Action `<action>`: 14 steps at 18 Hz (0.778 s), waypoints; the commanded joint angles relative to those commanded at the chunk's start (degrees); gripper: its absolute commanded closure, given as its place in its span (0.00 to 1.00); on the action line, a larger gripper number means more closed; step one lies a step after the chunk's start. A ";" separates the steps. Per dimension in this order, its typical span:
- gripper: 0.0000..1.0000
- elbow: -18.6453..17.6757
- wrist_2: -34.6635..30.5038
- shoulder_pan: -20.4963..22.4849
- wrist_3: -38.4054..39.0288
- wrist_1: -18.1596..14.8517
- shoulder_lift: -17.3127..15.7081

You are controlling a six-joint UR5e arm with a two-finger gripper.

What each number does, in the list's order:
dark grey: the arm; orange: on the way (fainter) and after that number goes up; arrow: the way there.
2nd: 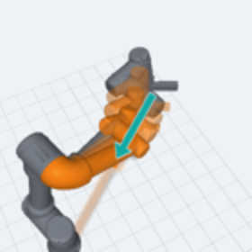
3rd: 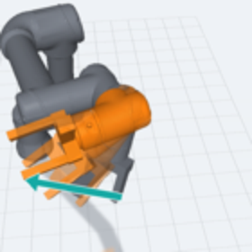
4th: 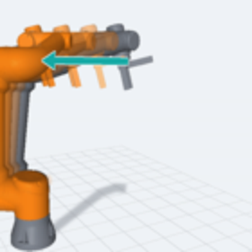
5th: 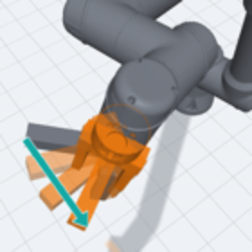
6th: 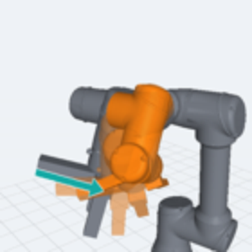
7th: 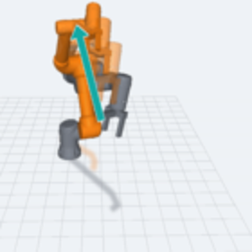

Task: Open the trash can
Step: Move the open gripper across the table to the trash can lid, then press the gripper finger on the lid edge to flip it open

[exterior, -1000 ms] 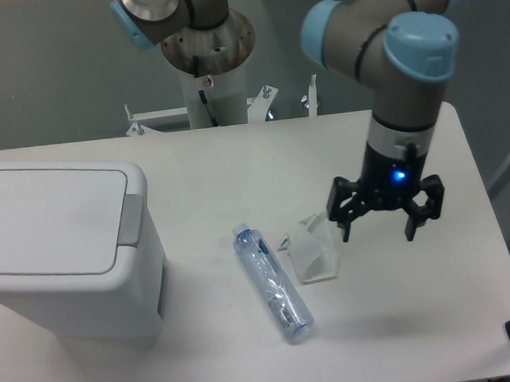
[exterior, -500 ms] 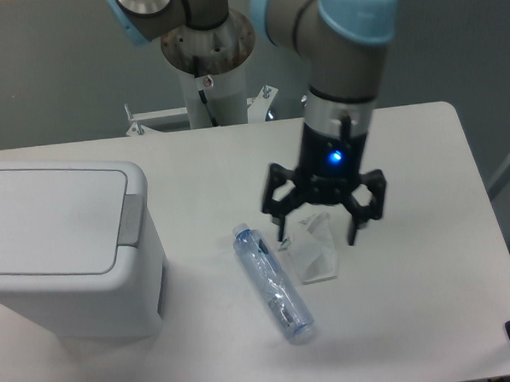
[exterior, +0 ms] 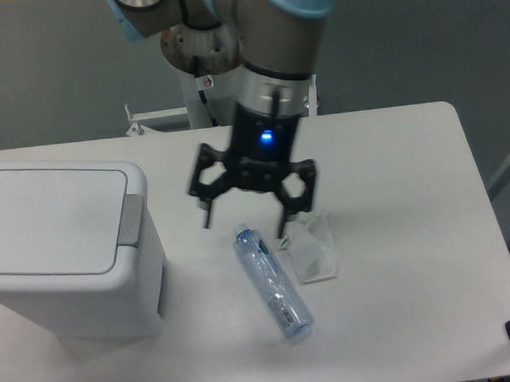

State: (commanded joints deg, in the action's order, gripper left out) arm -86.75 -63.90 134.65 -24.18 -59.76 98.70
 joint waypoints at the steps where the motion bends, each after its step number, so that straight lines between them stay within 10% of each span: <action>1: 0.00 -0.09 -0.09 -0.26 2.36 0.09 -0.35; 14: 0.00 -2.72 -0.62 -2.11 5.81 0.88 -0.44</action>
State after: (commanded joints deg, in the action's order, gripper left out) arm -89.47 -64.51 132.54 -18.37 -58.89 98.26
